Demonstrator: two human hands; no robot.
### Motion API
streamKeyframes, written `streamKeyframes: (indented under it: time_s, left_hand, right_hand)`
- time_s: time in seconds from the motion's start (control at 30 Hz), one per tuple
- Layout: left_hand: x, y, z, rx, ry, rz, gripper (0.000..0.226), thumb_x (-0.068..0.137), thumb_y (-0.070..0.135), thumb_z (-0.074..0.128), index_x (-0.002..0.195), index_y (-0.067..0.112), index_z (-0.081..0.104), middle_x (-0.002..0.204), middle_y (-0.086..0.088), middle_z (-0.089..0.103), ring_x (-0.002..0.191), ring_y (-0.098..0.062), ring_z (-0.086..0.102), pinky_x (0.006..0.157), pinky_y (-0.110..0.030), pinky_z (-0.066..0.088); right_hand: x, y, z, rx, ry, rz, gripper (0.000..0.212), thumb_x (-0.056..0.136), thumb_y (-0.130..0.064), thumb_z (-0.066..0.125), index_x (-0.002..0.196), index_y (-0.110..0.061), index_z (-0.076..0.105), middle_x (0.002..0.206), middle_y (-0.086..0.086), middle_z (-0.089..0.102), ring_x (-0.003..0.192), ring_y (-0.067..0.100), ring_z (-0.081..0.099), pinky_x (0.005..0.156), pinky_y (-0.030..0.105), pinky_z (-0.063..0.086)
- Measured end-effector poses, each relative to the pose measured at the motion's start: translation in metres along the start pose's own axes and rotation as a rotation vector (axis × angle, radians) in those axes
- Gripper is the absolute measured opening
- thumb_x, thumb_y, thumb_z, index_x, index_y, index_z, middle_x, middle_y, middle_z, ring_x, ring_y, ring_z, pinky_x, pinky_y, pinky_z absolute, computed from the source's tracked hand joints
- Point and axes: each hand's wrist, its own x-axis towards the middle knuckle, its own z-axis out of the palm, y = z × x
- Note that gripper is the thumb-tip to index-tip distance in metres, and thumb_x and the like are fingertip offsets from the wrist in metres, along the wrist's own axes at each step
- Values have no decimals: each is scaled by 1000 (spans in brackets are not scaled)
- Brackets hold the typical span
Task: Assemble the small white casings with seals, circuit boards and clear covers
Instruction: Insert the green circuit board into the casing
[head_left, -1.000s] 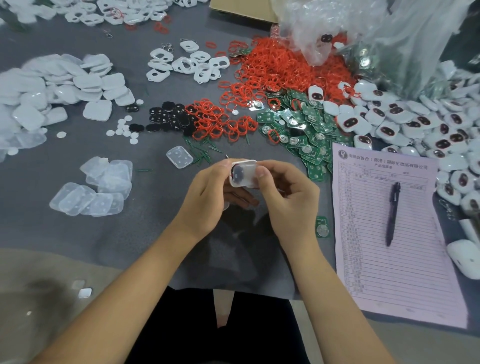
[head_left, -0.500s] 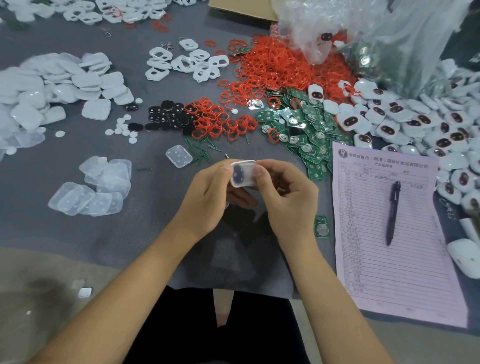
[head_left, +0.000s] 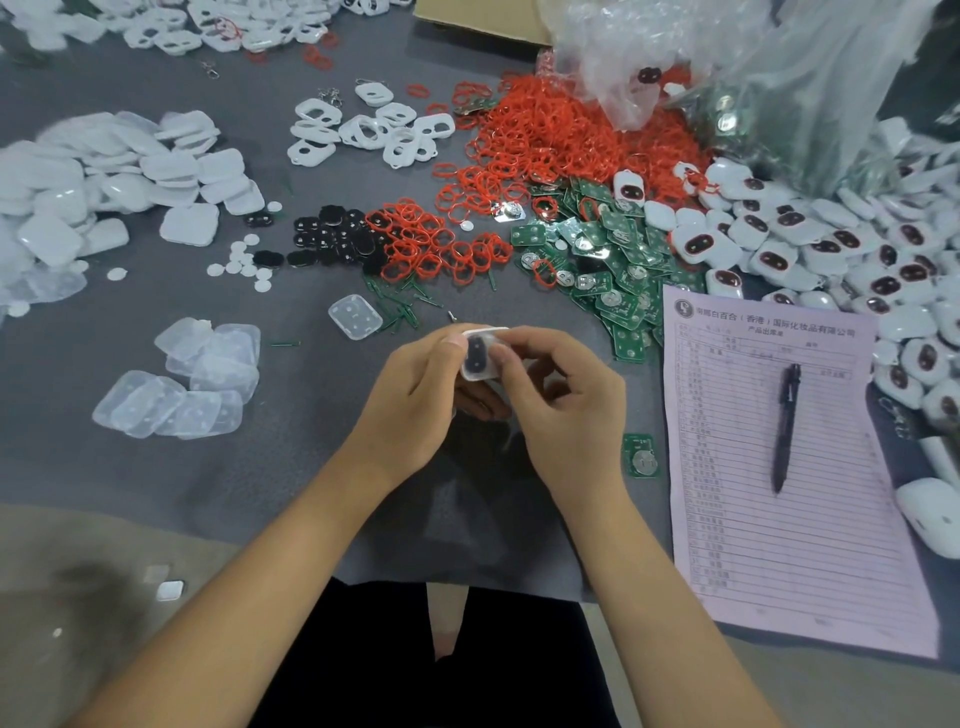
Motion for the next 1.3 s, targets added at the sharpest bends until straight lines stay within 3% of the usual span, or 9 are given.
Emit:
streamKeyframes:
  time_s: [0.23, 0.4, 0.53, 0.73, 0.93, 1.07, 1.17, 1.3]
  left_hand:
    - [-2, 3, 1, 22, -35, 32, 47, 103, 20, 30, 112, 29, 75, 103, 0, 79, 97, -20, 74, 82, -35, 57]
    - [-3, 6, 2, -60, -39, 7, 50, 103, 18, 30, 108, 29, 78, 94, -15, 77, 81, -35, 74, 69, -46, 63]
    - [-2, 3, 1, -34, -13, -12, 46, 102, 20, 31, 111, 20, 76, 91, -13, 76, 82, -33, 74, 74, -50, 62]
    - [-3, 2, 0, 22, 2, 1, 44, 103, 24, 32, 115, 18, 74, 94, -7, 77, 93, -33, 73, 85, -61, 57]
    - [-3, 3, -1, 30, -52, 9, 45, 104, 24, 30, 112, 24, 74, 98, -8, 75, 95, -32, 71, 85, -58, 58]
    - [-3, 4, -2, 5, -3, 19, 45, 104, 23, 31, 110, 24, 75, 102, -5, 76, 95, -25, 72, 80, -44, 61]
    - [-2, 5, -3, -14, 0, 6, 45, 104, 23, 31, 109, 23, 75, 101, -5, 75, 95, -29, 72, 80, -51, 61]
    - [-3, 7, -3, -3, -20, 12, 43, 104, 25, 32, 109, 28, 75, 102, -4, 76, 94, -24, 72, 81, -48, 61]
  right_hand:
    - [1, 3, -2, -85, -2, -73, 14, 88, -4, 79, 97, -15, 79, 88, -1, 69, 83, 12, 65, 74, 22, 48]
    - [2, 2, -3, -97, 22, -85, 13, 88, -5, 80, 97, -14, 78, 84, 0, 66, 77, 10, 61, 68, 20, 44]
    - [1, 2, -2, -72, 65, -27, 23, 89, -13, 80, 110, -17, 70, 82, -4, 55, 70, 8, 52, 67, 18, 38]
    - [0, 3, -2, -37, 70, -3, 19, 98, -14, 64, 115, -20, 67, 92, -1, 62, 68, 20, 54, 61, 33, 46]
    - [1, 4, 0, -61, 60, 44, 12, 98, -13, 63, 104, -17, 72, 91, -6, 67, 73, 14, 60, 65, 30, 48]
    - [1, 2, -1, -35, 16, -3, 19, 93, -9, 60, 107, -19, 69, 96, -5, 66, 79, 15, 62, 65, 28, 46]
    - [0, 1, 0, -48, -32, 2, 27, 88, -8, 60, 108, -23, 67, 97, -4, 65, 79, 16, 61, 67, 30, 48]
    - [0, 1, -1, -49, -37, 15, 26, 89, -8, 60, 110, -22, 67, 98, -5, 65, 79, 17, 61, 67, 32, 48]
